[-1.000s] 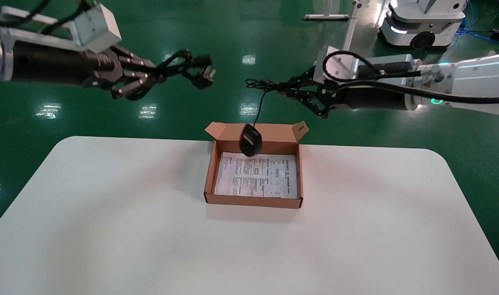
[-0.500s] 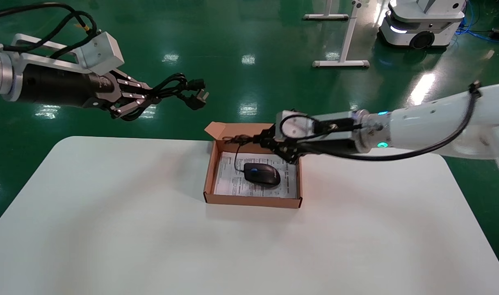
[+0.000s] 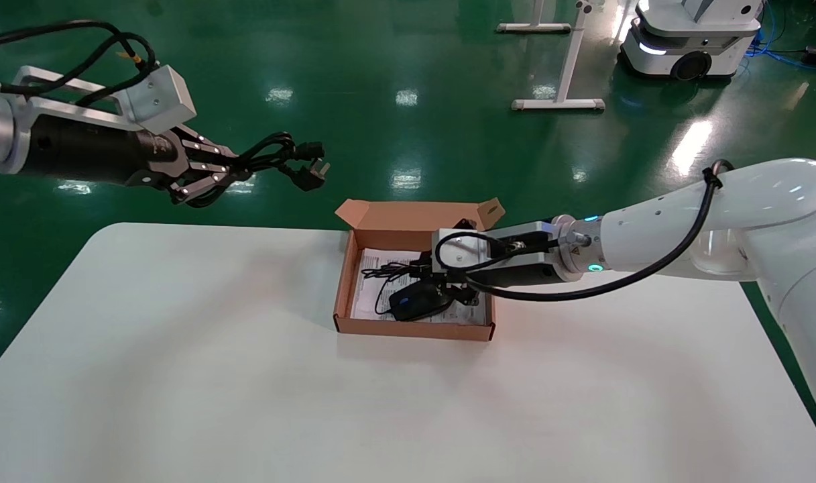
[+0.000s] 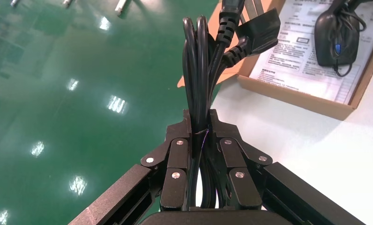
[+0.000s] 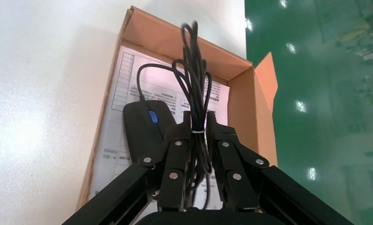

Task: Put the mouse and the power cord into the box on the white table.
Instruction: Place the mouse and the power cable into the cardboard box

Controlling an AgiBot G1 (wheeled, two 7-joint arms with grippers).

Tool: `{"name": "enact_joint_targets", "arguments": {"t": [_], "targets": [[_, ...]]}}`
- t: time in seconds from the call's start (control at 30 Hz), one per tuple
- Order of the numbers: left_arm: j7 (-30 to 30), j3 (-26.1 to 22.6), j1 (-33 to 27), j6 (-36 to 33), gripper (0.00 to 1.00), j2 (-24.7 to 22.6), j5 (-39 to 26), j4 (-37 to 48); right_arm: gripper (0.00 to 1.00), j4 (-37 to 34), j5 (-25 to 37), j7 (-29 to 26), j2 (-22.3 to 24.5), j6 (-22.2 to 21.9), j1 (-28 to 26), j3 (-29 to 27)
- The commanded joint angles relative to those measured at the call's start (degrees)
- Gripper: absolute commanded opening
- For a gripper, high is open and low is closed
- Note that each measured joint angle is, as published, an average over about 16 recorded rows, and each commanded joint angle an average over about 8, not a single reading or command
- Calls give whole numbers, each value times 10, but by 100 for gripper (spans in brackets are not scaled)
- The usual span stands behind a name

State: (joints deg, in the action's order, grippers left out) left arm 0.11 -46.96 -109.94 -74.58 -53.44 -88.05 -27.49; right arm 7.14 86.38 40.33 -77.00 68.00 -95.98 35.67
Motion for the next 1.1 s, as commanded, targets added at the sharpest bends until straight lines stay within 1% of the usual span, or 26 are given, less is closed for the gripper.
{"name": "enact_joint_targets", "arguments": {"t": [0.03, 0.17, 0.27, 0.37, 0.5, 0.6, 0.73, 0.83, 0.97, 1.0, 1.1], "targets": [[-2, -2, 1, -1, 0, -1, -3, -3, 100, -1, -1, 1, 0, 0, 0, 1], [5, -6, 3, -5, 0, -15, -4, 3, 100, -2, -3, 3, 2, -2, -4, 1], [16, -5, 10, -10, 0, -34, 3, 14, 100, -5, -9, 6, 15, -14, -18, -2], [34, -5, 23, -14, 0, -63, 12, 31, 100, -11, -18, 6, 43, -31, -41, -10], [71, -3, 42, -4, 0, -121, 25, 67, 100, -23, -25, 0, 97, -44, -75, -19], [102, -3, 59, 30, 0, -168, 27, 104, 100, -27, -22, 0, 139, -41, -92, -17], [137, -4, 84, 109, 0, -218, 23, 149, 100, -28, -10, 7, 188, -31, -104, -11], [155, -6, 102, 161, 0, -237, 21, 163, 100, -28, -2, 10, 216, -27, -109, -6], [167, -7, 120, 192, 1, -243, 29, 159, 100, -30, 3, 9, 241, -25, -114, -3], [169, -8, 123, 194, 5, -244, 31, 156, 100, -31, 4, 7, 246, -24, -115, -3], [170, -10, 128, 198, 41, -245, 38, 149, 100, -33, 3, 3, 258, -22, -116, -3]]}}
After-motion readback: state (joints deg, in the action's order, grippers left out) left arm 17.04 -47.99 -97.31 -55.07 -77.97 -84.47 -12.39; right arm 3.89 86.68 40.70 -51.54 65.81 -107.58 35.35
